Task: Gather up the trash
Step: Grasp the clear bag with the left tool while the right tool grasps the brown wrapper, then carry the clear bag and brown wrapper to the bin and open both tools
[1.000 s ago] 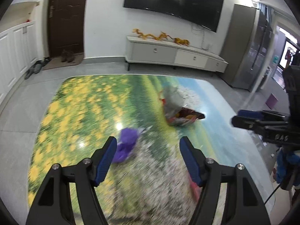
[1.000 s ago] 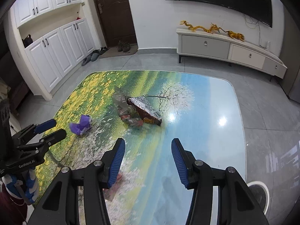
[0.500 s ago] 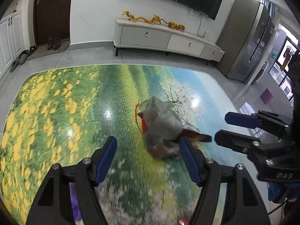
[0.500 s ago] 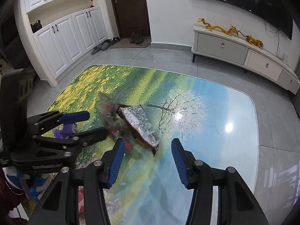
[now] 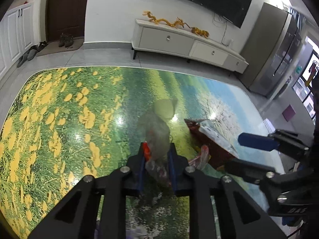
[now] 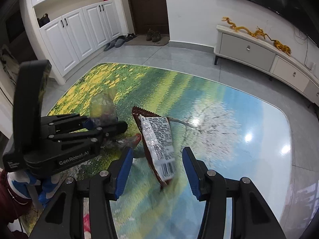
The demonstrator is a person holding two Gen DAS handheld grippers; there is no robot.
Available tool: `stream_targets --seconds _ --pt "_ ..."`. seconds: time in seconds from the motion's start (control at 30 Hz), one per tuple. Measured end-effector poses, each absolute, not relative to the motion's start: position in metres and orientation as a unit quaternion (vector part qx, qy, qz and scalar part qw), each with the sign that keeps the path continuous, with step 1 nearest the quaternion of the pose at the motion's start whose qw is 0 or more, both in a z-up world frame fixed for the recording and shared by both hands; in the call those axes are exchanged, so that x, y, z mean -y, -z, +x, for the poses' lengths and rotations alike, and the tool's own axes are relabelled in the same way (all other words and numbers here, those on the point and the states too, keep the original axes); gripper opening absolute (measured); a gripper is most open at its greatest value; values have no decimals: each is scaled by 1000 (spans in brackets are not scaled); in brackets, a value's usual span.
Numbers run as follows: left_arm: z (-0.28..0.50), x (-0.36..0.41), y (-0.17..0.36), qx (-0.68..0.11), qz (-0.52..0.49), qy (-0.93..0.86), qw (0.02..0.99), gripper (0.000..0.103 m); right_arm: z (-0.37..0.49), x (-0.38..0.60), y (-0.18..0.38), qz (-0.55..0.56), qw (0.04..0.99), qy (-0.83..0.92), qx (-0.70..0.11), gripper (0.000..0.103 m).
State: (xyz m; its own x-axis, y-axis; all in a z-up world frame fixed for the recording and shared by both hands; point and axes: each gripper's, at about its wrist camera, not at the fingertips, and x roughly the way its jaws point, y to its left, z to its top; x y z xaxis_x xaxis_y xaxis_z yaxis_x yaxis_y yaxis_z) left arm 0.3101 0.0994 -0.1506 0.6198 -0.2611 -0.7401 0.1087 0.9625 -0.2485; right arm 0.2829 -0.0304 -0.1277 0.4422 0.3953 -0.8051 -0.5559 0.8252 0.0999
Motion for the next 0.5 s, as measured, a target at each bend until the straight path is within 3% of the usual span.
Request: stream_targets --seconds 0.2,0.3,0.5 --pt "308 -113 153 -422 -114 89 895 16 292 25 143 -91 839 -279 -458 47" --pt "307 -114 152 -421 -113 88 896 15 292 29 146 -85 841 -277 -456 33" --pt "304 -112 151 -419 -103 84 898 14 277 40 140 -62 851 -274 -443 20"
